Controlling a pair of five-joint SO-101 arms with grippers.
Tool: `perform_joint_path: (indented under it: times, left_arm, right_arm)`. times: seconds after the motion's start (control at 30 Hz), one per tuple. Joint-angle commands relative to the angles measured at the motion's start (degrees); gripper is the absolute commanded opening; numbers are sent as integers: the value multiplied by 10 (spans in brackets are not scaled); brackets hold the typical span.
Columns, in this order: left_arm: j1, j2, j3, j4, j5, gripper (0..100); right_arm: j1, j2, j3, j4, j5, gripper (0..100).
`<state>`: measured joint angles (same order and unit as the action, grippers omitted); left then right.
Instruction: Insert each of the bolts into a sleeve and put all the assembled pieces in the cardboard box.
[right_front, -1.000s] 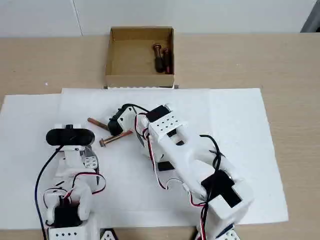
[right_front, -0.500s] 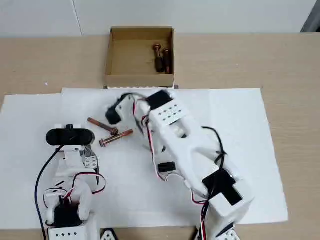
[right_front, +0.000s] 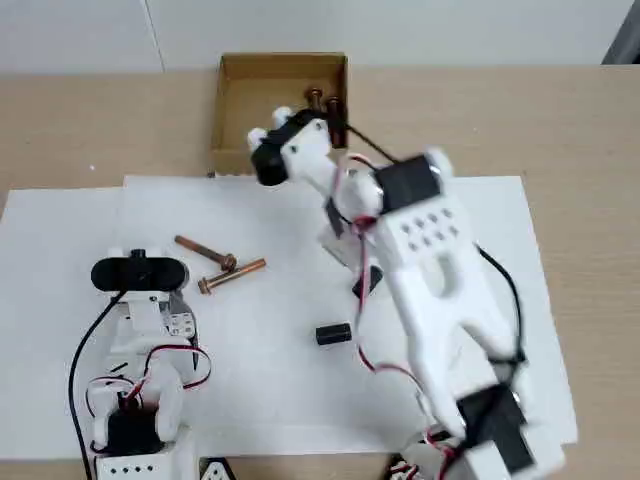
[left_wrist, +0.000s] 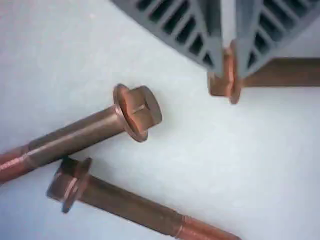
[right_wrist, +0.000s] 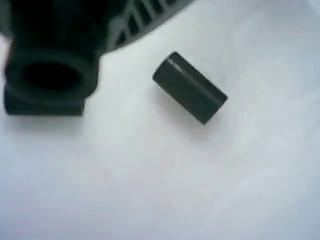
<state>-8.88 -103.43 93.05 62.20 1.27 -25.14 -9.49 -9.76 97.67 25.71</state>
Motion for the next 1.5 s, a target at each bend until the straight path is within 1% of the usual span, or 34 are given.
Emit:
perform_joint_path:
  times: [0.0, 0.13, 0.27, 0.37, 0.47, 0.57, 0.67, 0.77, 0.97, 1.07, 1.17, 1.27, 1.4, 1.47]
  left_arm:
    - [-3, -5, -2, 1, -2, 6]
    - [-4, -5, -3, 0, -9, 8]
    - [-12, -2, -38, 5, -84, 18]
    - [-55, 0, -86, 7, -112, 18]
    - [-93, 1, -129, 11, -162, 18]
    - [-123, 34, -179, 25, -200, 18]
    - [-133, 113, -254, 28, -202, 18]
    - [-133, 232, -357, 32, -200, 15]
    - [-134, 482, -571, 118, -209, 15]
    - [-133, 575, -648, 177, -259, 14]
    - [-132, 646, -691, 214, -315, 14]
    - [-133, 690, -701, 223, -368, 14]
    - [-133, 719, -698, 224, -479, 14]
    - [-133, 734, -698, 229, -523, 14]
  right_arm:
    - [29, -103, 60, 12, -9, 2]
    - [61, -191, 159, 10, -9, 2]
    - [98, -262, 247, 7, -9, 2]
    - [126, -301, 300, 6, -6, 2]
    - [145, -328, 338, 6, -6, 2]
    - [161, -350, 370, -3, -5, 3]
    - [176, -359, 391, -7, -5, 3]
    - [185, -364, 404, -14, -5, 3]
    - [188, -364, 407, -15, -8, 3]
    - [188, -364, 407, -15, -10, 3]
    - [188, -364, 407, -15, -10, 3]
    - [188, -364, 407, -15, -10, 3]
    - [188, -364, 407, -15, -10, 3]
    - [188, -364, 407, -15, -10, 3]
